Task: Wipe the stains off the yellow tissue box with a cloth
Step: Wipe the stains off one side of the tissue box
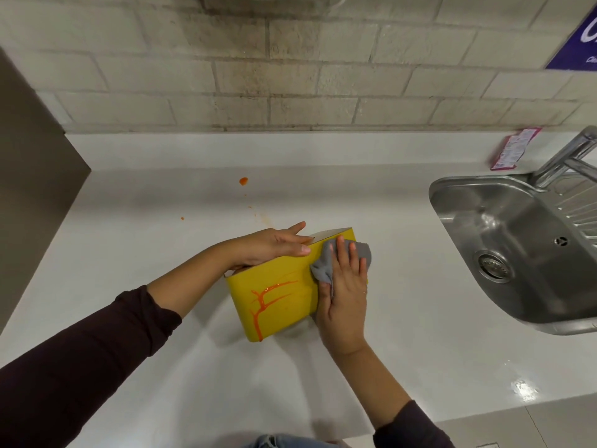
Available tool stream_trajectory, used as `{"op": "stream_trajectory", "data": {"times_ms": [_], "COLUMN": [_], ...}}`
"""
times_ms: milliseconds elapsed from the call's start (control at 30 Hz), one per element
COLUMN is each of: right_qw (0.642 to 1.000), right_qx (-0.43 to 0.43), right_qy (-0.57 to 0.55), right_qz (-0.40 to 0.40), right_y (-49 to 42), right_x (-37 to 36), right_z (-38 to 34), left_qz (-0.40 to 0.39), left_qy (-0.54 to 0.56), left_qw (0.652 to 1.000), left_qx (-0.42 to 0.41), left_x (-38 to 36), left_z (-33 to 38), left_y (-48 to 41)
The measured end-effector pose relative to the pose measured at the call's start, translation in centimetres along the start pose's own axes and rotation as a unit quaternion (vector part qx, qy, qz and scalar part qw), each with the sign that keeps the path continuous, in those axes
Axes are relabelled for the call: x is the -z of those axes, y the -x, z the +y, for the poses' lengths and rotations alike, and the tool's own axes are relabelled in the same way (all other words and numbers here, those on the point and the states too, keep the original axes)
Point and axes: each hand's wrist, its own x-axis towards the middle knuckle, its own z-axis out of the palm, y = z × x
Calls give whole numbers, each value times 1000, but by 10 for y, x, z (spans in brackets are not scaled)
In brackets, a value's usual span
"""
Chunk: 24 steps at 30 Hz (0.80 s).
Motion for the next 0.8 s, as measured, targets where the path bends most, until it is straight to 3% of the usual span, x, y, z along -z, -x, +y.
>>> {"op": "stream_trajectory", "data": {"times_ms": [200,267,467,533,700,800], "right_qw": [981,984,993,995,977,989], "right_qx": [165,154,-6,14,160,102], "right_qy": [16,1,-102,-98,-44,-74], "right_qz": [-106,-92,50,22,-132,-82], "right_y": [7,3,2,8,12,4], "right_x": [11,18,-4,-10,12,22], "right_z": [13,23,-7,-17,3,16], "left_qz": [-7,-7,8,13,5,8], "left_qy": [27,26,37,33,42,43], "left_qw": [1000,1000,999,999,999,999], "left_qx": [3,3,4,0,4,8], "left_x": [4,6,6,4,3,1], "left_z": [1,2,4,5,3,5], "left_y": [4,5,4,4,2,4]}}
